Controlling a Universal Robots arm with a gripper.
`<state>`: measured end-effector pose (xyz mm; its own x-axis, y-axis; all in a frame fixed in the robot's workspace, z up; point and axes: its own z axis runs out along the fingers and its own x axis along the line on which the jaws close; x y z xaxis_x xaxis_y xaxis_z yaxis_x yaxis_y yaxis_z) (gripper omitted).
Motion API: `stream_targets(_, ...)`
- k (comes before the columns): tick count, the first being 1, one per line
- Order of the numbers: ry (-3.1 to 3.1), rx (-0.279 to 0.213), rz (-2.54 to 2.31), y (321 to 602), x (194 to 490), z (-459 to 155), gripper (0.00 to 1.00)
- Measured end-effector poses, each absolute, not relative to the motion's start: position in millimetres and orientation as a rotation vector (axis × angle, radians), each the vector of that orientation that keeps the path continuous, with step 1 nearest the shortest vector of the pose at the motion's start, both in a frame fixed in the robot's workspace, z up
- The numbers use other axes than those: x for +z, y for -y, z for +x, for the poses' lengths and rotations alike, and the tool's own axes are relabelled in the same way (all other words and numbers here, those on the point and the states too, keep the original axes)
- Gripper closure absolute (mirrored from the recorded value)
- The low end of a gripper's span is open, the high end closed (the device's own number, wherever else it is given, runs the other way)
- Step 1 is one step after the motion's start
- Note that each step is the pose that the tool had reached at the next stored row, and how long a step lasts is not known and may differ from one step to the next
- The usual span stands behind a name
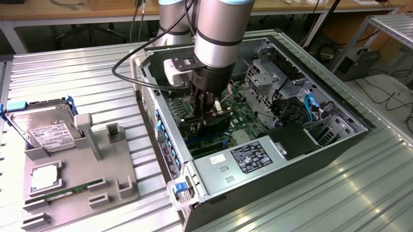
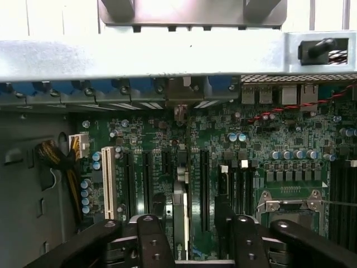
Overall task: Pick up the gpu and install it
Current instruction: 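Insert the gpu into the slot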
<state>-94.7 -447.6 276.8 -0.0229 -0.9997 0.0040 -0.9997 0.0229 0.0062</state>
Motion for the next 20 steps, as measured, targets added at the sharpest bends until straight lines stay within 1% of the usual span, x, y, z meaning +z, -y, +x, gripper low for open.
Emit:
stream_targets(9, 2.234, 0.003, 2.193, 446.9, 257.4, -91.7, 0.52)
stream_targets(16, 2.224, 0.01, 2.194, 446.9, 255.8, -91.6, 0.53)
stream_targets(17, 2.223, 0.012, 2.193, 446.9, 255.8, -91.7, 0.6)
stream_targets(18, 2.223, 0.012, 2.193, 446.9, 255.8, -91.7, 0.6)
stream_targets(19, 2.222, 0.013, 2.193, 446.9, 255.8, -91.7, 0.67)
stream_targets(20, 2.222, 0.013, 2.193, 446.9, 255.8, -91.7, 0.67)
